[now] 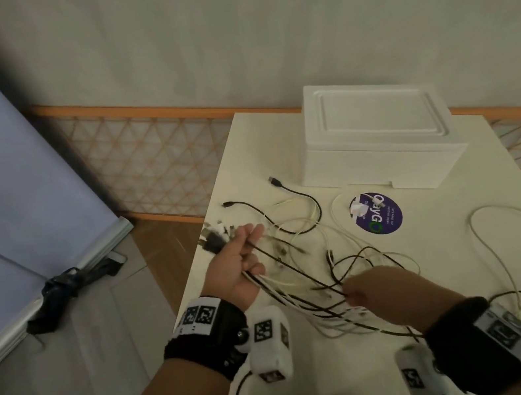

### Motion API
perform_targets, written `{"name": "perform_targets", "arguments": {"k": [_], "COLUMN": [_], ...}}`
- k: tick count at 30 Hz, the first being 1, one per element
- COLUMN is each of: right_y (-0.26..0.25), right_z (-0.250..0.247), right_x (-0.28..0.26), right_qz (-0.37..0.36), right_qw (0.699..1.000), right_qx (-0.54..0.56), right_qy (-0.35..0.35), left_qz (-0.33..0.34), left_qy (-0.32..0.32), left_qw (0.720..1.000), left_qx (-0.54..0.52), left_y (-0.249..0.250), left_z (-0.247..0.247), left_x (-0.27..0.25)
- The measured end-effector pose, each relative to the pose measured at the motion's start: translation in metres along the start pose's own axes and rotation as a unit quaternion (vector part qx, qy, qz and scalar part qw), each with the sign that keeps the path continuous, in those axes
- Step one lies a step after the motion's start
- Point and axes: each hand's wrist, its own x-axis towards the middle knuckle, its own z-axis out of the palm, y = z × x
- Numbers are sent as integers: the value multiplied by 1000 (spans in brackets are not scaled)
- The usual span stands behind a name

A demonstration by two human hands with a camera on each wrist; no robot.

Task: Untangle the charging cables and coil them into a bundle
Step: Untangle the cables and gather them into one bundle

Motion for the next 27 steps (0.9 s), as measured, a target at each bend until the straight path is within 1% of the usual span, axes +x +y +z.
{"name": "perform_targets", "arguments": {"k": [1,3,6,10,13,15,16,18,20,22,23,25,26,27], "right_y": [13,31,45,59,71,77,77,70,52,27,14,-14,-25,-36], "right_z": [10,22,23,19,18,15,11,0,-17,-36,-45,-61,-67,-72], "right_x": [-8,-20,-29,-39,-50,-55,-55,-49,-39,-25,-17,2,10,15], "right_qz": [21,55,75,104,156,164,166,175,146,97,73,26,3,-16], "right_qw": [999,997,995,992,982,983,985,984,982,984,987,989,989,987], "right_qx": [-16,-31,-26,-53,-68,-50,-42,-8,13,6,-1,-29,-36,-34], "right_qy": [-24,-46,-55,-51,-79,-60,-37,39,117,146,146,141,146,159], "left_qz": [7,16,23,47,61,67,68,68,81,98,99,89,86,87], "left_qy": [19,40,43,50,61,62,59,53,46,17,-14,-101,-139,-164], "left_qw": [1000,999,999,998,996,996,996,996,994,979,967,949,936,918], "left_qx": [-4,-1,3,-13,-14,-17,-20,-9,59,180,233,286,312,350], "left_y": [5,10,11,19,26,28,29,30,26,16,11,0,-4,-7], "left_z": [-7,-18,-23,-28,-36,-42,-44,-44,-37,-22,-13,9,19,27], "left_x": [4,8,11,19,26,28,28,26,24,17,11,-2,-8,-13]}}
